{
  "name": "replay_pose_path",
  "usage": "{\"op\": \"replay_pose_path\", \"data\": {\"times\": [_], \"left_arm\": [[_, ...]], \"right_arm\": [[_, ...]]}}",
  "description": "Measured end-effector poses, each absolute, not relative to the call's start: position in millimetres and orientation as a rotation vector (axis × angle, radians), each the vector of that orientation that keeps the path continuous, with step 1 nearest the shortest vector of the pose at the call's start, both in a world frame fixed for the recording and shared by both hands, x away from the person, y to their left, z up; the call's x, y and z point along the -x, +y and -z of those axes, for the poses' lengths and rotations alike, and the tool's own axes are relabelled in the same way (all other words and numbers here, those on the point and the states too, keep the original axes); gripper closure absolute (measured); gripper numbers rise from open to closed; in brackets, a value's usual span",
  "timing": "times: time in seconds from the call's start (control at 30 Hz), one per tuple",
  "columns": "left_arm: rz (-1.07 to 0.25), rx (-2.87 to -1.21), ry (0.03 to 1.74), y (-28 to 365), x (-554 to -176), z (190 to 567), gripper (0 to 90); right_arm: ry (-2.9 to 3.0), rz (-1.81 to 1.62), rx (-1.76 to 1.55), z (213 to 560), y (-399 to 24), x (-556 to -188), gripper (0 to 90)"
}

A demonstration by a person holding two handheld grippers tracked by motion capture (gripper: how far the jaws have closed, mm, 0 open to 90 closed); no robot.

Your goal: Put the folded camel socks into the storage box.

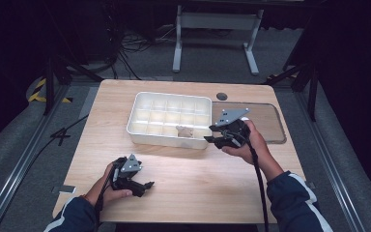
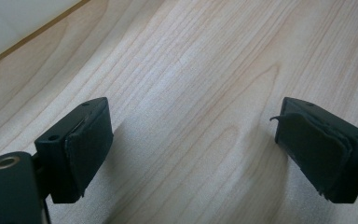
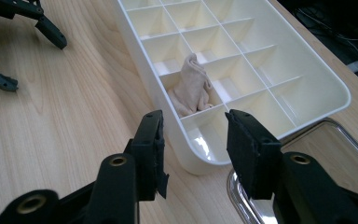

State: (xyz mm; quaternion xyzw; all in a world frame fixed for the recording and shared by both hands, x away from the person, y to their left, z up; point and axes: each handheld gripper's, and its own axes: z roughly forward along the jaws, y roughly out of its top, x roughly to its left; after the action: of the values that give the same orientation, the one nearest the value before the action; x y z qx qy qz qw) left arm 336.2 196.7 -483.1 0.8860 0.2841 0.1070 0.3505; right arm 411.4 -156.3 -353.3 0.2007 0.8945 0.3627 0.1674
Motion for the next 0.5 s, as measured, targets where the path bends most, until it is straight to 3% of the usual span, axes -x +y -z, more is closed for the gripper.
{"op": "replay_pose_path", "data": {"times": [0.5], "left_arm": [[-0.276,-2.294,0.737,197,-336,483,11.3]], "right_arm": [[2.526,-0.970,-0.561,358,-175,-392,49.1]]}}
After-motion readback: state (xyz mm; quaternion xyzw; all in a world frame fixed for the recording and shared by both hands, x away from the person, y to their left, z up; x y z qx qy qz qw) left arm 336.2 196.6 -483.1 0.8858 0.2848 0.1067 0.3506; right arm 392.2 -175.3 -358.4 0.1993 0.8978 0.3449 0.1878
